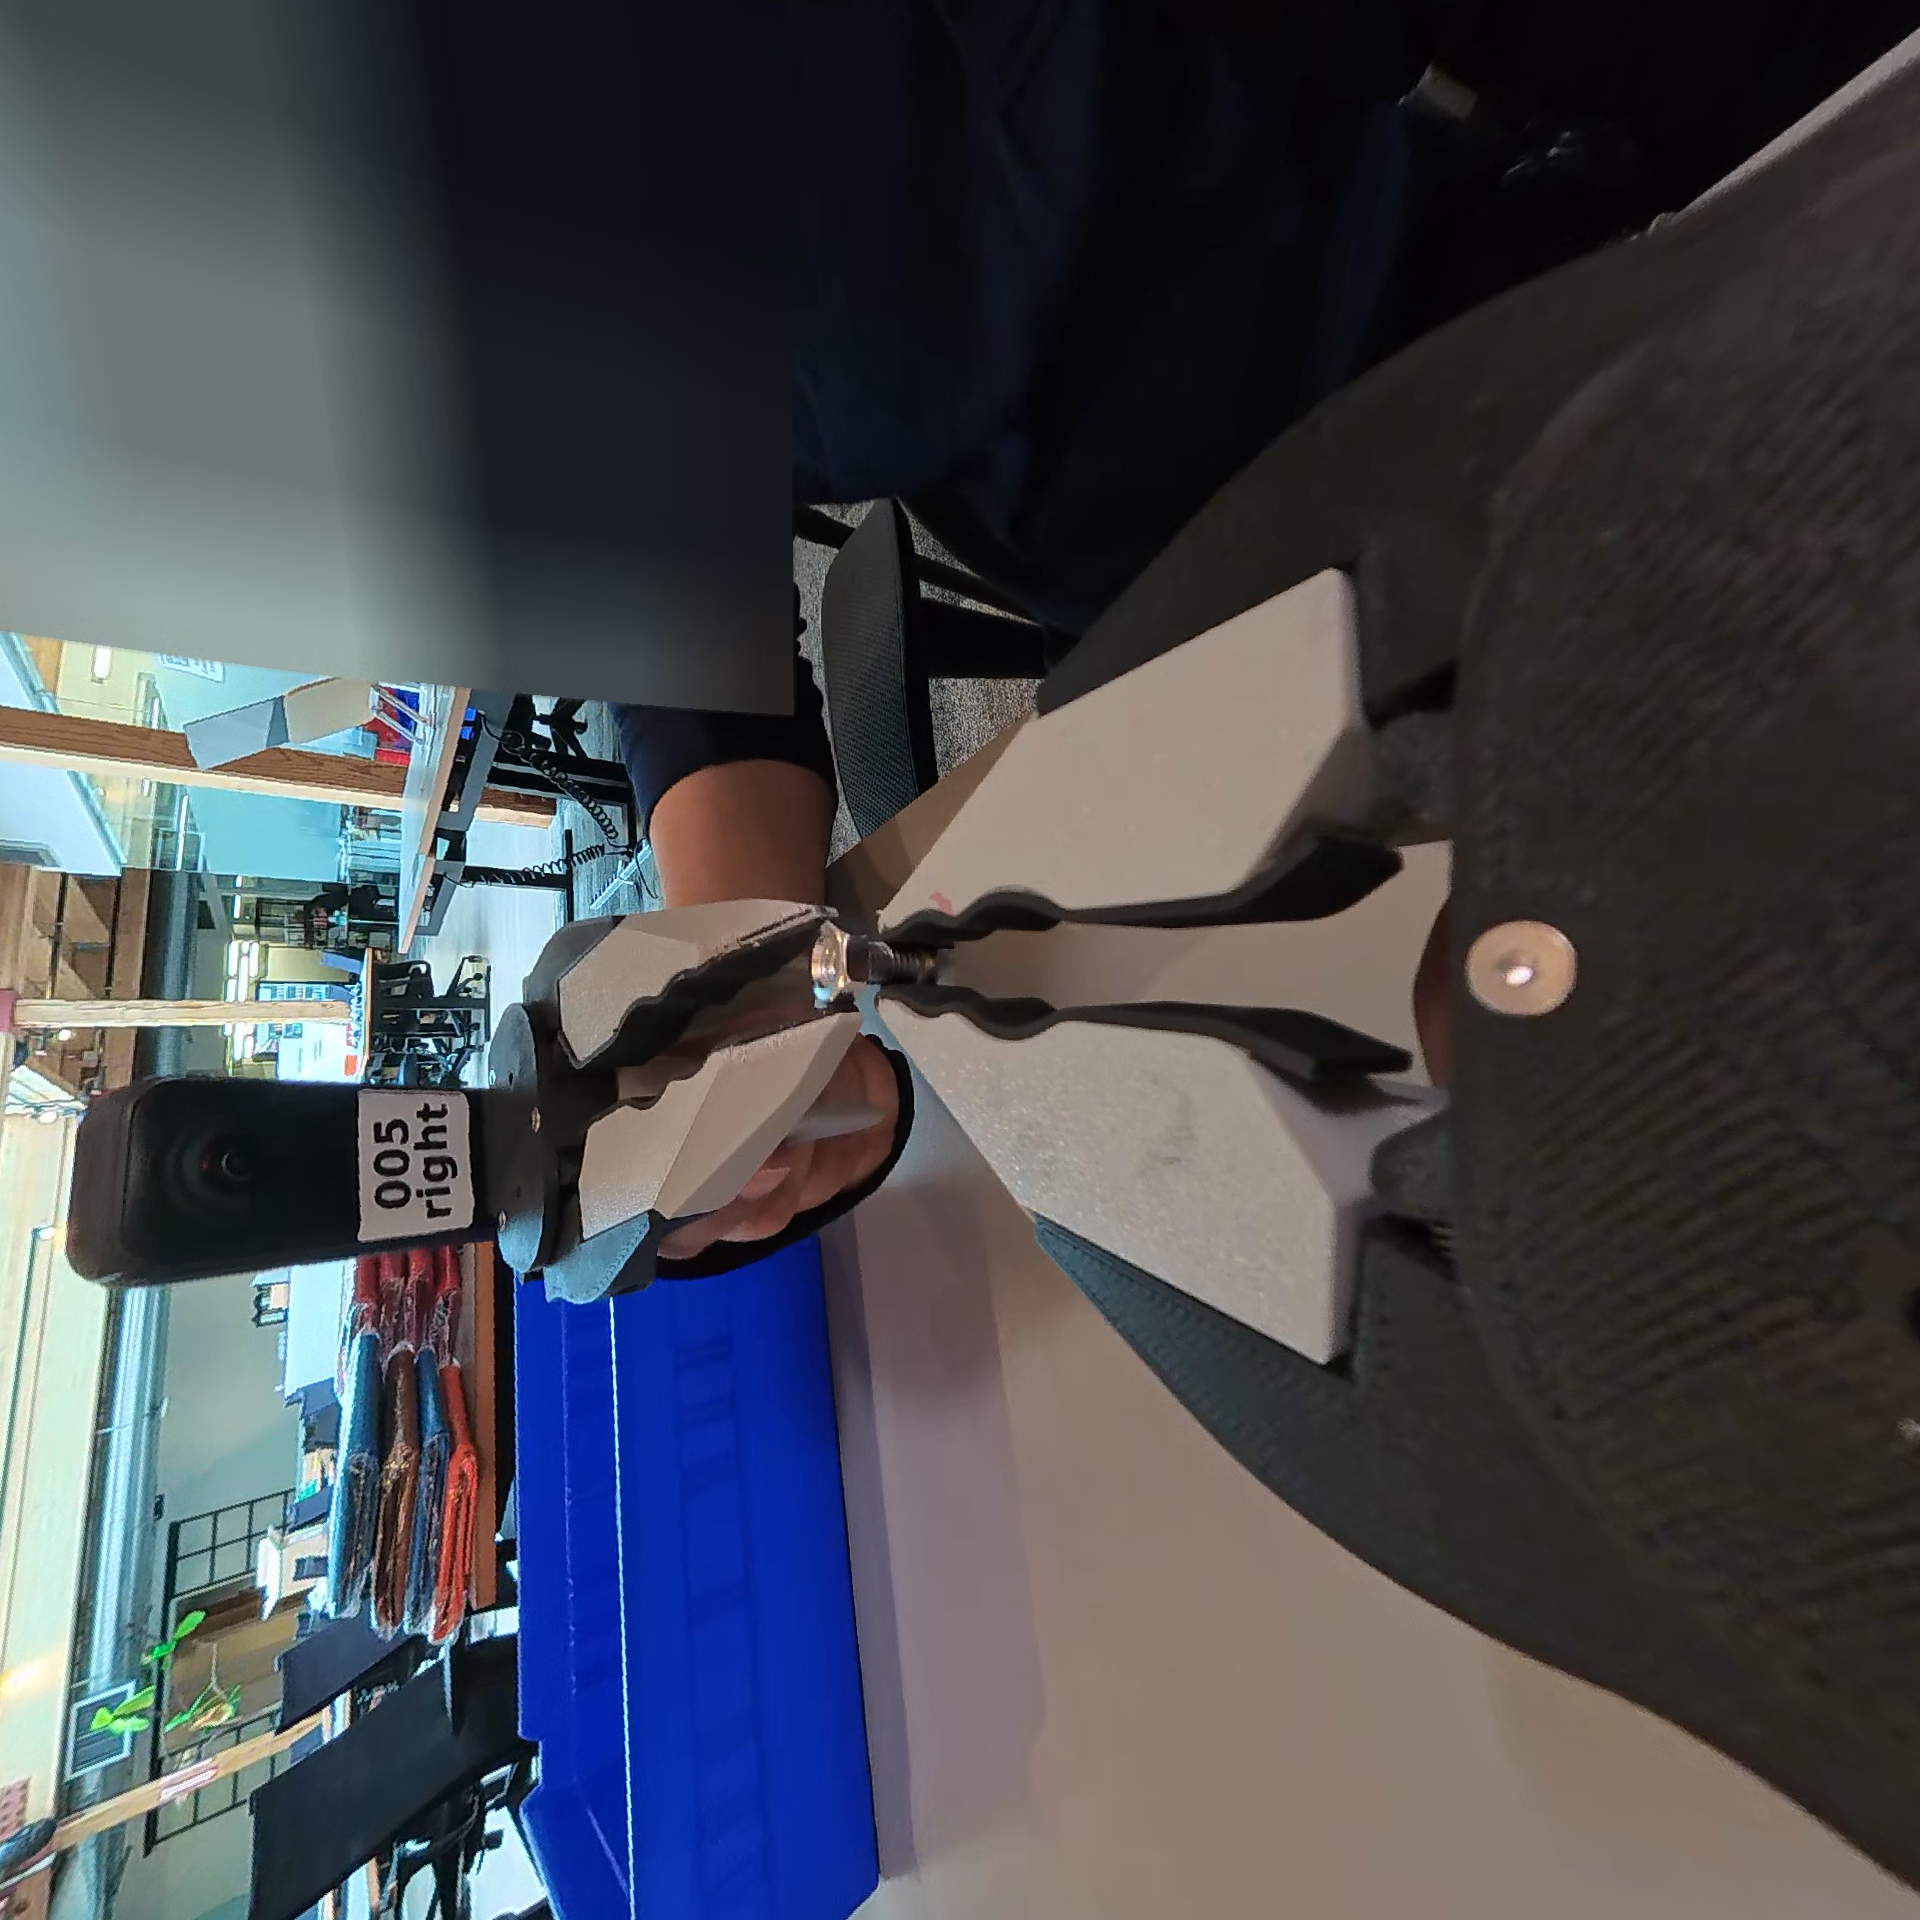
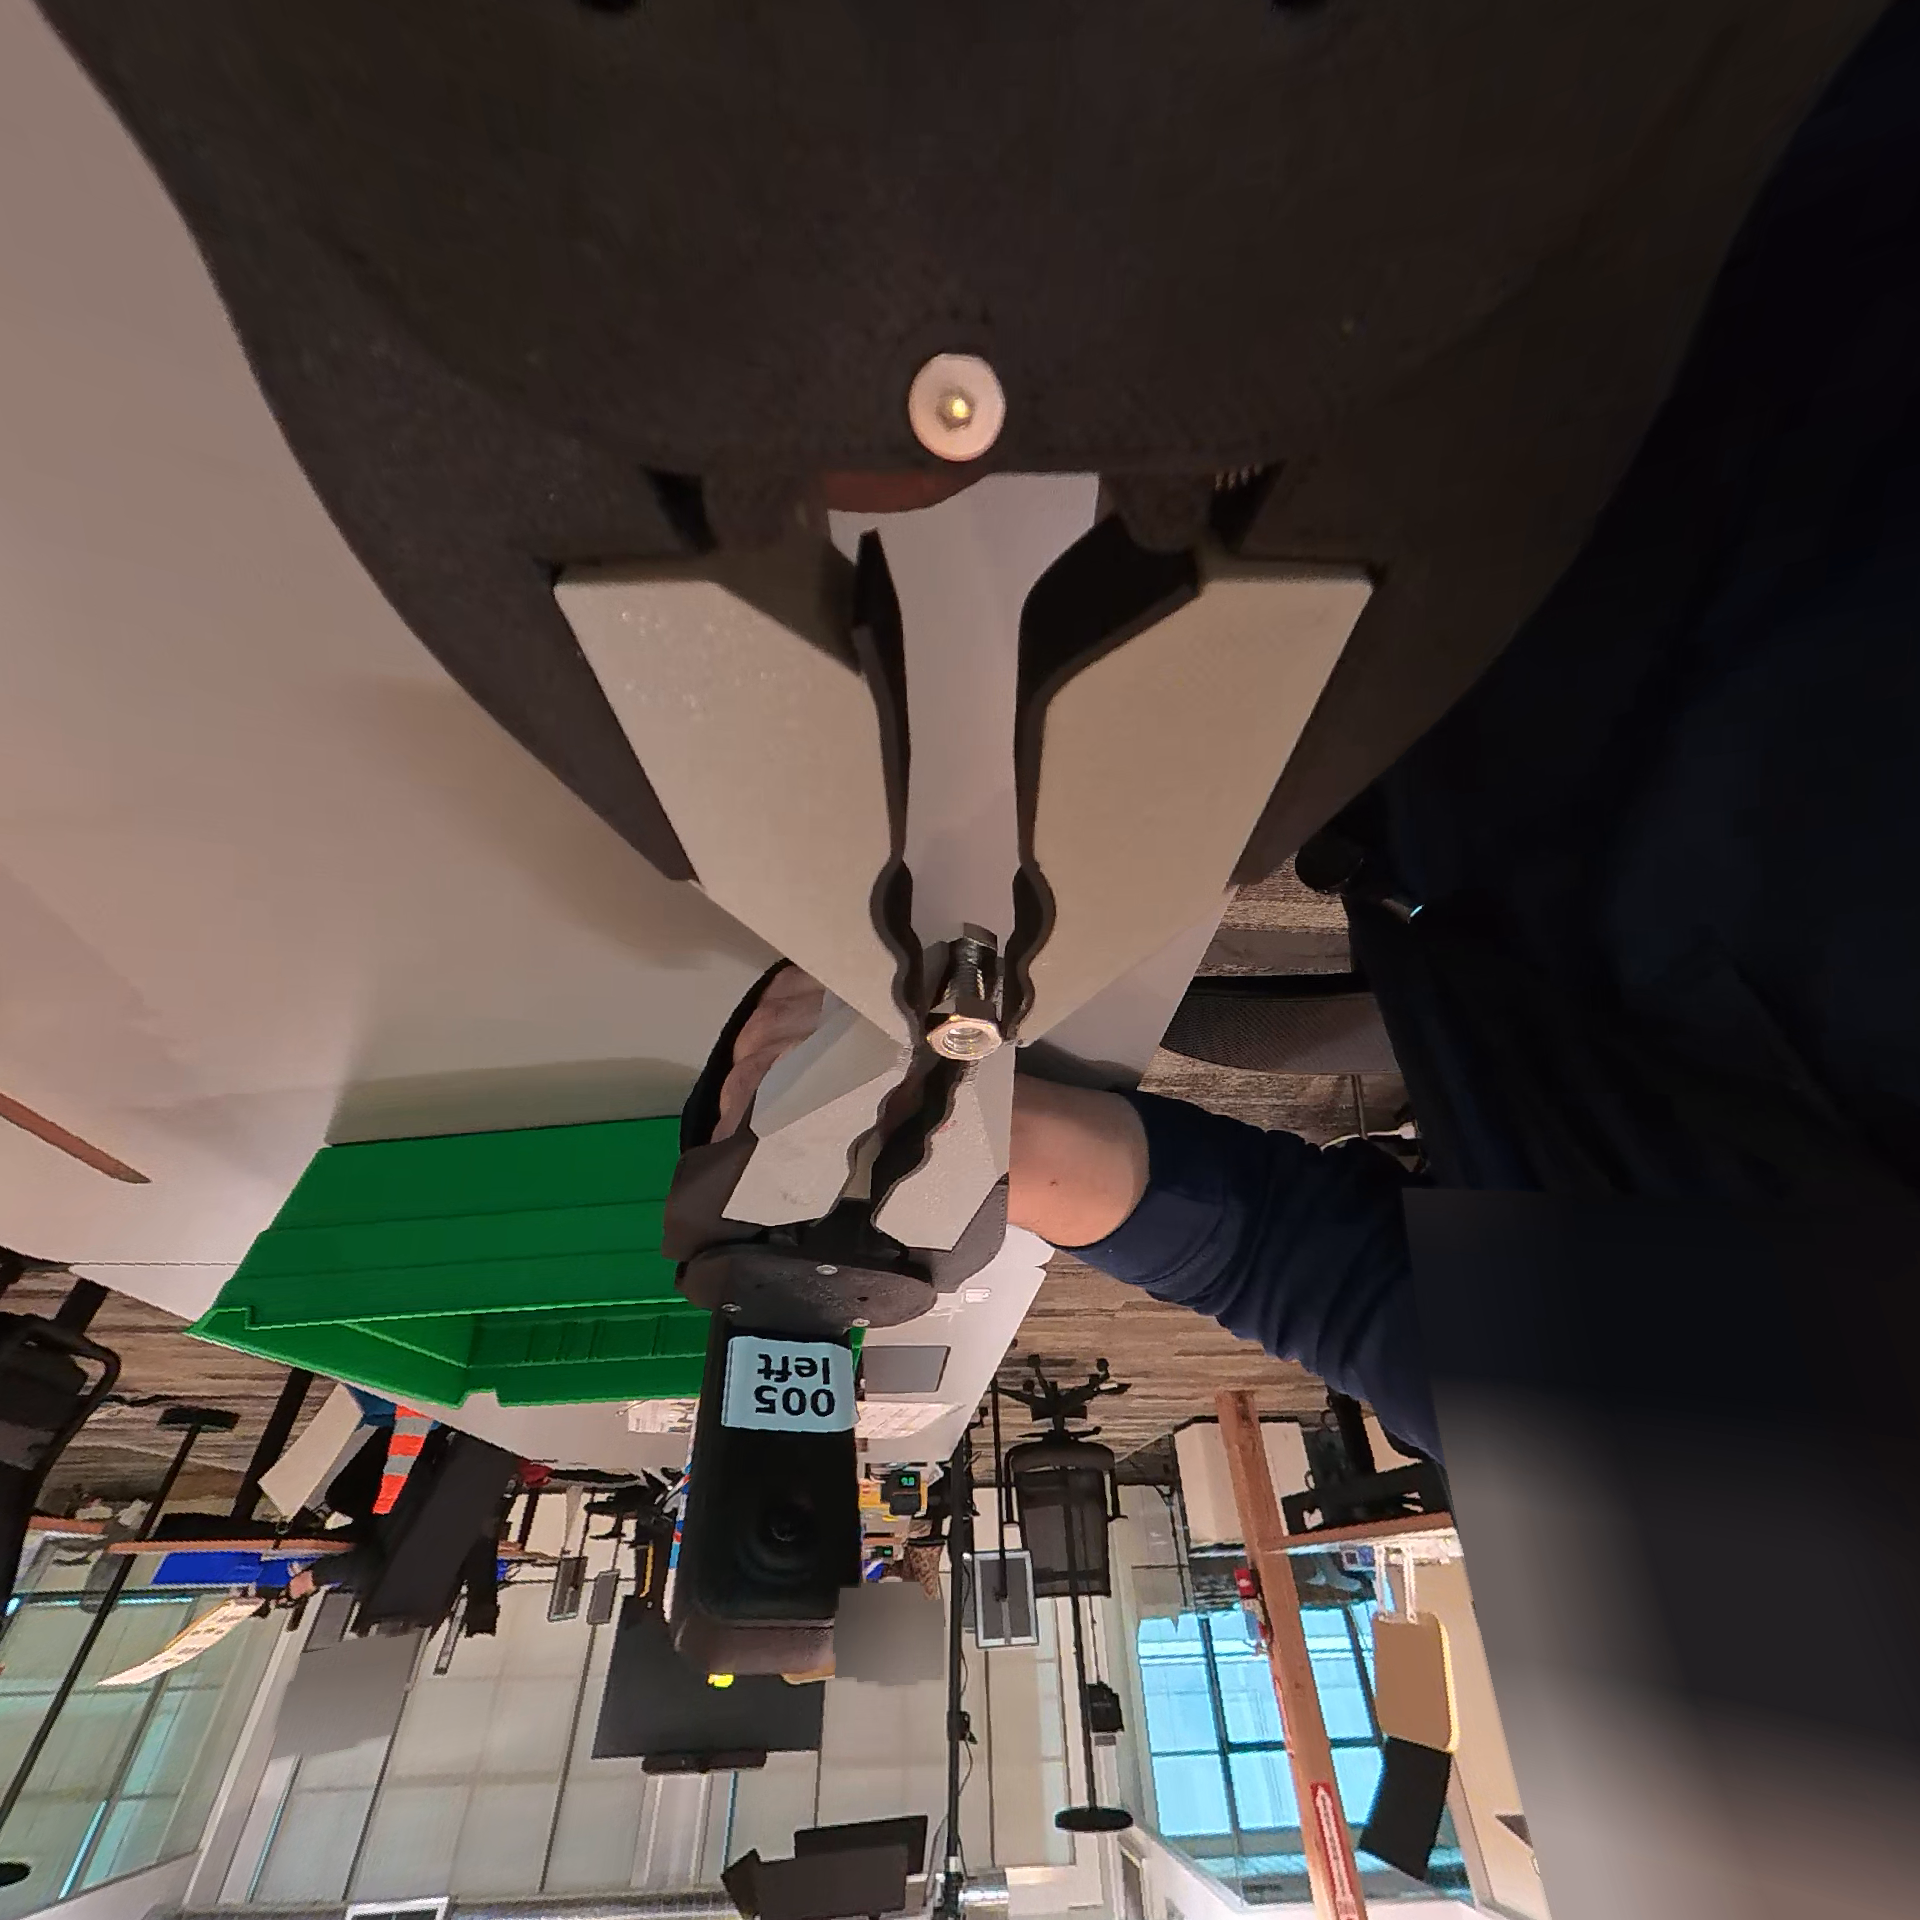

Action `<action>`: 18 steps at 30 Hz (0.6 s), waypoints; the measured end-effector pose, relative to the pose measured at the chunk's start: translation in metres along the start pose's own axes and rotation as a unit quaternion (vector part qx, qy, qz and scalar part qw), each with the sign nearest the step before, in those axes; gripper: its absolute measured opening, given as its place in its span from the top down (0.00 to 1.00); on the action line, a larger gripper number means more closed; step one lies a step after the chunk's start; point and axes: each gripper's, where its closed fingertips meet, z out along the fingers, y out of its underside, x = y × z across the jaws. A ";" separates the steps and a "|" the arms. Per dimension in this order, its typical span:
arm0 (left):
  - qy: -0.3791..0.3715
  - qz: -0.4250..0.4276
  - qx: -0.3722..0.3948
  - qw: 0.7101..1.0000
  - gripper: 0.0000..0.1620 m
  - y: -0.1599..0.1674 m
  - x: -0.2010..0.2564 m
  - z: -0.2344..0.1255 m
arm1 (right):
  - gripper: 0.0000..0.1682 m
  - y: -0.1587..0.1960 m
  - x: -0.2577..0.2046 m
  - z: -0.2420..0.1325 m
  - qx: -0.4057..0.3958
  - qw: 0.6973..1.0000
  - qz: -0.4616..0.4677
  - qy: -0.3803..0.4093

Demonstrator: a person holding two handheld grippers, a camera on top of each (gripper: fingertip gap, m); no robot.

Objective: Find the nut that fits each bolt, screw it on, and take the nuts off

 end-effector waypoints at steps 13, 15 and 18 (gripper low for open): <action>-0.039 -0.011 -0.021 0.999 0.97 0.008 -0.015 0.000 | 0.93 0.008 0.020 -0.003 -0.010 0.993 0.013 0.119; -0.045 -0.012 -0.028 0.999 0.97 0.011 -0.017 0.001 | 0.93 0.011 0.021 -0.004 -0.018 0.990 0.007 0.142; -0.053 -0.013 -0.037 0.998 0.97 0.014 -0.019 0.001 | 0.93 0.014 0.024 -0.005 -0.029 0.984 0.002 0.177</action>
